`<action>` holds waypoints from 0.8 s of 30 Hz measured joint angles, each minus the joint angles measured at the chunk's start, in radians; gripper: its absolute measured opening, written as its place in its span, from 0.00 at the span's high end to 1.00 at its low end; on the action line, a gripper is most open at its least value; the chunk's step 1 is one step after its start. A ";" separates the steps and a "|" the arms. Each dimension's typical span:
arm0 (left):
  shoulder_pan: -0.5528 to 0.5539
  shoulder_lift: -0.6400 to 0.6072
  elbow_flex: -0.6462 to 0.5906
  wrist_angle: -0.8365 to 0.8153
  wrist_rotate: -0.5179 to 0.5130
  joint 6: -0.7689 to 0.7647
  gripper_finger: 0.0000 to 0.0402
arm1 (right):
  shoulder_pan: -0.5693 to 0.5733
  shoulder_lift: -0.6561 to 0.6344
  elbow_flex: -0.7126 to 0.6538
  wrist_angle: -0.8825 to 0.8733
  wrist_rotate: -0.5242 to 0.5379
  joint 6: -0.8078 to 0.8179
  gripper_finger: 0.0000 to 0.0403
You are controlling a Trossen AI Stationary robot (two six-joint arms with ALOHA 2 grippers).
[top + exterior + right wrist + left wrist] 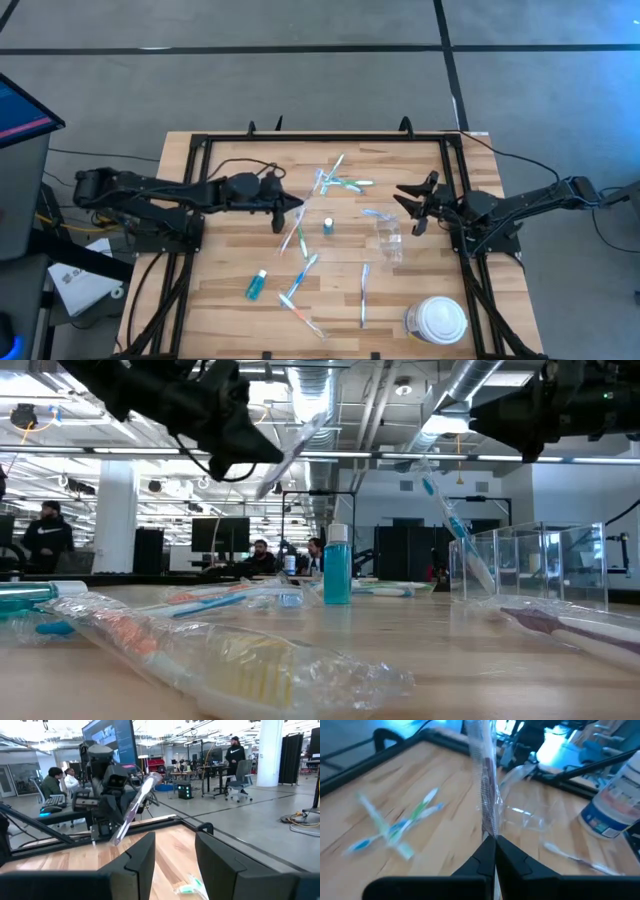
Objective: Pick & Place toothbrushing station
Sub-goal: Put the top purple toothbrush into the the transparent organizer
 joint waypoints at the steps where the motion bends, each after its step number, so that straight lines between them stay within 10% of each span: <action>1: -0.006 0.021 0.009 0.023 0.000 0.009 1.00 | 0.000 0.011 0.000 0.010 0.000 0.000 0.67; 24: -0.112 0.379 0.367 0.077 -0.105 0.178 1.00 | -0.046 0.295 0.025 0.324 -0.078 0.014 0.67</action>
